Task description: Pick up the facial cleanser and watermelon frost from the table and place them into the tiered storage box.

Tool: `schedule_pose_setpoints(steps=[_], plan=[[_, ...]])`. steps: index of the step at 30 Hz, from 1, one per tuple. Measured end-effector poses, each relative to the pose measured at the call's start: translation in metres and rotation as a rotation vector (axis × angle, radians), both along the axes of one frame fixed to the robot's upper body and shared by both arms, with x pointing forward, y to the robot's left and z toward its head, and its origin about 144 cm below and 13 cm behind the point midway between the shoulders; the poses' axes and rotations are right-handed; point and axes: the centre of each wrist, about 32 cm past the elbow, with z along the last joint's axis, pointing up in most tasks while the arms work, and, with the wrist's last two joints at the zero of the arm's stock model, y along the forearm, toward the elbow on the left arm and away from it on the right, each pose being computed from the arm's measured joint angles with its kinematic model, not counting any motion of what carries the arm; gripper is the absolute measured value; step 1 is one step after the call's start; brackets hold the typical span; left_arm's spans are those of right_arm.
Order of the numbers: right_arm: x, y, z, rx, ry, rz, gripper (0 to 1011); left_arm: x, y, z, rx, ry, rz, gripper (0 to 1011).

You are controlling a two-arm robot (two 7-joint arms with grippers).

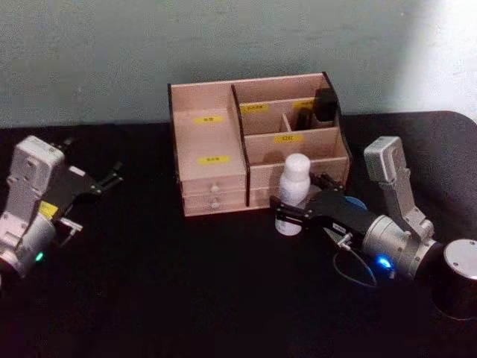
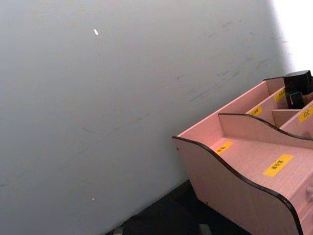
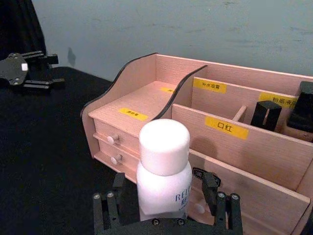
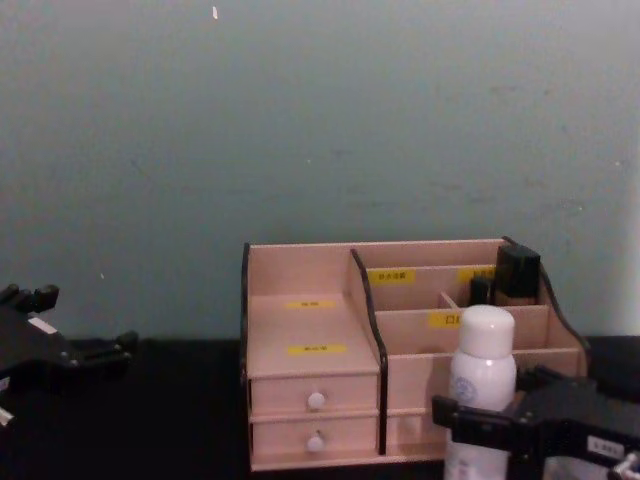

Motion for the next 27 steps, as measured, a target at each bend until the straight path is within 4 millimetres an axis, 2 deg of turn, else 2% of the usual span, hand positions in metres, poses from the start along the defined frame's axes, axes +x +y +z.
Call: schedule_pose_setpoints(steps=[11,15,22,23,25,27], plan=[[-0.0001,-0.0003,0.0,-0.001,-0.001,0.0,998,0.0,0.0,0.0,0.0,0.0,0.0,1001],[-0.0002,-0.0003,0.0,-0.001,-0.001,0.0,927,0.0,0.0,0.0,0.0,0.0,0.0,1001],[-0.0002,-0.0005,0.0001,-0.001,-0.001,0.001,733,0.0,0.0,0.0,0.0,0.0,0.0,1001],[-0.0002,-0.0005,0.0002,-0.001,-0.001,0.001,733,0.0,0.0,0.0,0.0,0.0,0.0,1001],[-0.0002,-0.0004,0.0002,0.0,-0.002,0.001,624,0.0,0.0,0.0,0.0,0.0,0.0,1001],[-0.0002,-0.0004,0.0002,0.0,-0.002,0.001,604,0.0,0.0,0.0,0.0,0.0,0.0,1001]])
